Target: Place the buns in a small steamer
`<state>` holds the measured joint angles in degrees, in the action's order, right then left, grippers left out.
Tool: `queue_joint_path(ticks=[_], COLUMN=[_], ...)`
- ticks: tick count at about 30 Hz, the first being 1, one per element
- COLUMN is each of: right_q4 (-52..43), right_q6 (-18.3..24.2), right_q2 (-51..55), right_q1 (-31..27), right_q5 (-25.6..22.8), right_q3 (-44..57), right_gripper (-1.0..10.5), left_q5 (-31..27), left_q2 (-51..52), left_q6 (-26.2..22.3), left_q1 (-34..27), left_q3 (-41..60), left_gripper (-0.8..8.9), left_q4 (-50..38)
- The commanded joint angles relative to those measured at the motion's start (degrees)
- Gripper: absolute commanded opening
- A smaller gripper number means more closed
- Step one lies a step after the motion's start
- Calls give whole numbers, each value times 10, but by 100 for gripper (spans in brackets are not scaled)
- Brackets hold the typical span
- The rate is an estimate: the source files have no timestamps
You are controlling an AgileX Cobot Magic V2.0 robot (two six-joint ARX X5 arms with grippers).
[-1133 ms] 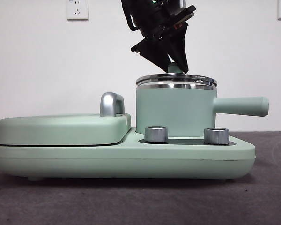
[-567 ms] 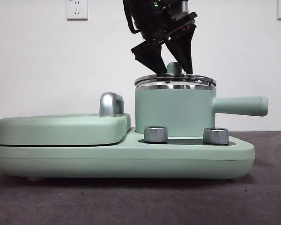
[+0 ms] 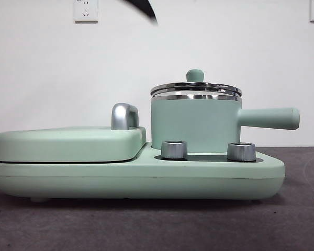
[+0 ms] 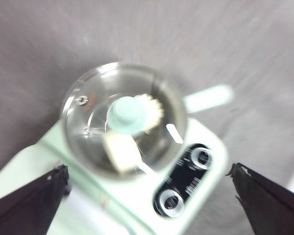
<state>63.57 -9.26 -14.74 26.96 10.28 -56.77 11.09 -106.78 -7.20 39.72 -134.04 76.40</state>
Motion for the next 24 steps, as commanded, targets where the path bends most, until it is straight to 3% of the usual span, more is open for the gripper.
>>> queue_joint_path(ticks=[1,4,11,14,16,17,18,19,24], right_q4=[-6,-5,-4,-4,-3,-1,0,2,7], right_q6=[-4,-4,11,11,11,11,11,11,9], right_q2=[0,0,0,0,0,0,0,0,-1], right_q1=[3,3,3,3,3,3,3,3,3], right_q5=[-2,4,18,21,28,31,33,33,29], right_q3=[-3,-3,-3,-3,-3,-3,-3,-2,-2], right_gripper=[420,420,413,298,198,109,7,17,16], left_q5=[3,3,5,5,5,5,5,5,-17], left_q2=[51,147,385,478,541,567,593,625,732], left_q6=[20,21,42,79,106,117,130,146,214], left_q1=[10,21,23,18,15,14,14,14,14], left_q3=[-15,31,342,477,564,599,635,678,813], left_gripper=[719,718,715,666,555,435,268,39,7], left_q4=[25,37,11,-36,-78,-99,-121,-148,-233])
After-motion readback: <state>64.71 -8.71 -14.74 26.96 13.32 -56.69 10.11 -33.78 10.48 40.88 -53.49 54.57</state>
